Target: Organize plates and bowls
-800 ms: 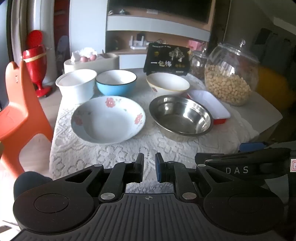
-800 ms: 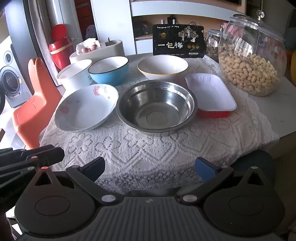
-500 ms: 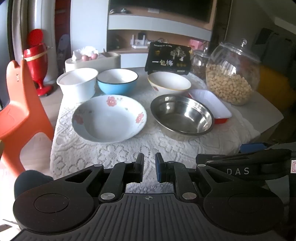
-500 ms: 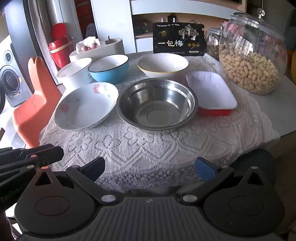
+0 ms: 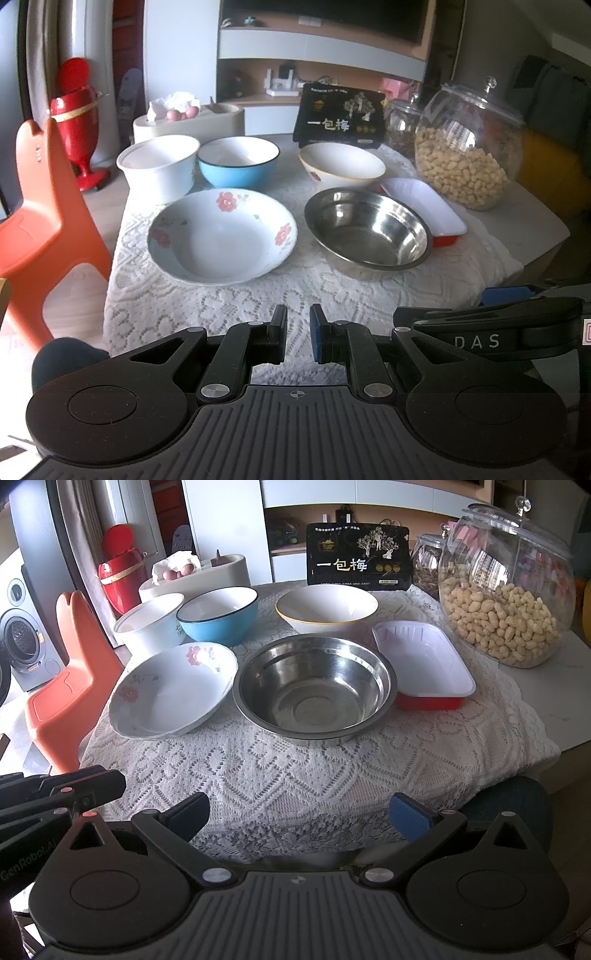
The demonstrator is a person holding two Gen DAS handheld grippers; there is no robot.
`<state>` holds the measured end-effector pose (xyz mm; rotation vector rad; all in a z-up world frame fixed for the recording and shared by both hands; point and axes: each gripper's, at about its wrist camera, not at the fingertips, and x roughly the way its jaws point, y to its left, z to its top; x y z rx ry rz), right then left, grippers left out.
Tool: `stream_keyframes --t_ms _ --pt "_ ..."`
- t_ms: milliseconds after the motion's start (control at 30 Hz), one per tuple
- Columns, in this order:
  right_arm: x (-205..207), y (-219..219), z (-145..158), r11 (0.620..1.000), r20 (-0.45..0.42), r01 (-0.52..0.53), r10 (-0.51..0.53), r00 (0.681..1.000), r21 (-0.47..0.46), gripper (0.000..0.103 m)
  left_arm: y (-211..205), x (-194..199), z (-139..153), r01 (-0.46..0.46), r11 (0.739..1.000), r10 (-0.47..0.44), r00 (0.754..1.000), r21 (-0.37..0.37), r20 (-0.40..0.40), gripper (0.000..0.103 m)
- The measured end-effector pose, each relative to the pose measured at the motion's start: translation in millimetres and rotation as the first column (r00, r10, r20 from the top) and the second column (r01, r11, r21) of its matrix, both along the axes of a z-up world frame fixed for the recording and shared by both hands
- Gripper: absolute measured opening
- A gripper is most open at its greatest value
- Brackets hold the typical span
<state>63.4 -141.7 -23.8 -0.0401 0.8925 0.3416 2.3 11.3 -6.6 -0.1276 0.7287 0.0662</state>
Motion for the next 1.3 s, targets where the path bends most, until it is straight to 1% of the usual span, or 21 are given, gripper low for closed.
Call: stream_keyframes --t_ms 1300 --pt "-0.6 0.3 -0.3 1.000 -0.006 0.000 0.000 1.000 -0.001 0.103 2.0 -2.7 0.9 -0.012 1.000 0.012 1.000 0.012 -0.006 0.016"
